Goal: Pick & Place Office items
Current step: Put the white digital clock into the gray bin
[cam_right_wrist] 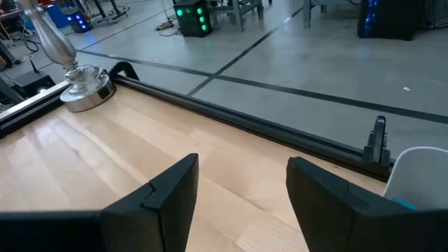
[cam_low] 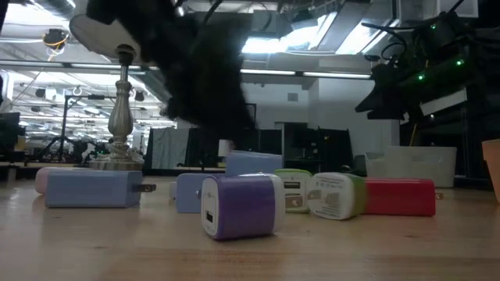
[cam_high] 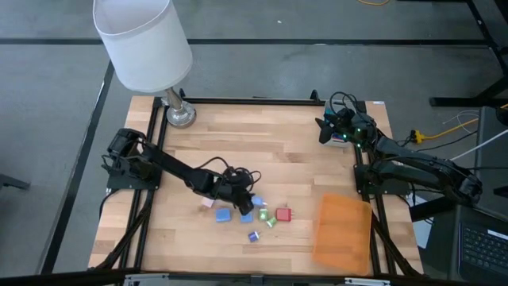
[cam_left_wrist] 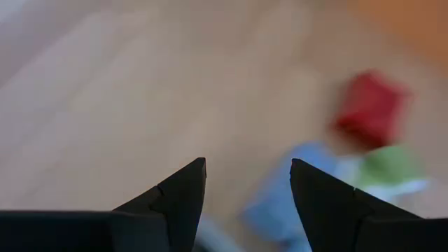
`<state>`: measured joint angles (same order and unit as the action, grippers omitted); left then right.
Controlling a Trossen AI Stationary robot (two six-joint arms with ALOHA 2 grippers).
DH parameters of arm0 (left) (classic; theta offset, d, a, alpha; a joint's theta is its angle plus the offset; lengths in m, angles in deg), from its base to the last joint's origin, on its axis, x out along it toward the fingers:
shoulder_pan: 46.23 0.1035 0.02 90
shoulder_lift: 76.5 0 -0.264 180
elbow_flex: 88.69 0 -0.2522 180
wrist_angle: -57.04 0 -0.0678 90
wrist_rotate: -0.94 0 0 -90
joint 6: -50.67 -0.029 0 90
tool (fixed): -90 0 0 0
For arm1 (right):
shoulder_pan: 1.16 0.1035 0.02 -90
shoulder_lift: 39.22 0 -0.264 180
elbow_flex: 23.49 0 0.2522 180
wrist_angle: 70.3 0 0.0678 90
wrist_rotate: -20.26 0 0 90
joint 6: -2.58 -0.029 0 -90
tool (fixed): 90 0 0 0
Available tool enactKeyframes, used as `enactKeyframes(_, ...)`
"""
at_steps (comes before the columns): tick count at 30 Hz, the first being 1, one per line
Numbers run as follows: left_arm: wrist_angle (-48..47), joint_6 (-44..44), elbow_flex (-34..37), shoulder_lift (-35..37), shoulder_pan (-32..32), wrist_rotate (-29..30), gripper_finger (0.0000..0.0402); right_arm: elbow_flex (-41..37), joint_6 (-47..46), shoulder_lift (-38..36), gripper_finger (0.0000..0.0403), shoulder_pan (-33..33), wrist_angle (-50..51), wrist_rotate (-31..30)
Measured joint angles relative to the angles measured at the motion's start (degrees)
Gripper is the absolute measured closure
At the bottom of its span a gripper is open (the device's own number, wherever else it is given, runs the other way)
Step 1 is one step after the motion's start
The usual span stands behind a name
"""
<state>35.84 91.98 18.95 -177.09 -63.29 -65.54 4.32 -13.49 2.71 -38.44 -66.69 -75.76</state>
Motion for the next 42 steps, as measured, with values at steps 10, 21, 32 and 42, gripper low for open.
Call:
enactKeyframes(10,-6.14,6.17,-0.16,1.55,0.29,8.75,0.0198,0.00,0.02,0.00,0.0190,0.00,0.11,0.90)
enactKeyframes(21,-18.73,28.00,-1.73,-1.91,-0.55,0.97,0.0156,0.02,0.10,0.00,0.0190,0.00,0.11,1.39)
enactKeyframes(32,-25.79,37.81,-10.43,-8.20,-0.59,-0.65,0.0112,1.73,3.06,-0.02,0.0190,0.00,-0.09,7.45)
enactKeyframes(42,-34.81,44.24,-20.53,-17.66,-0.74,-2.97,0.0113,1.77,3.72,-0.02,0.0190,0.16,3.15,13.55)
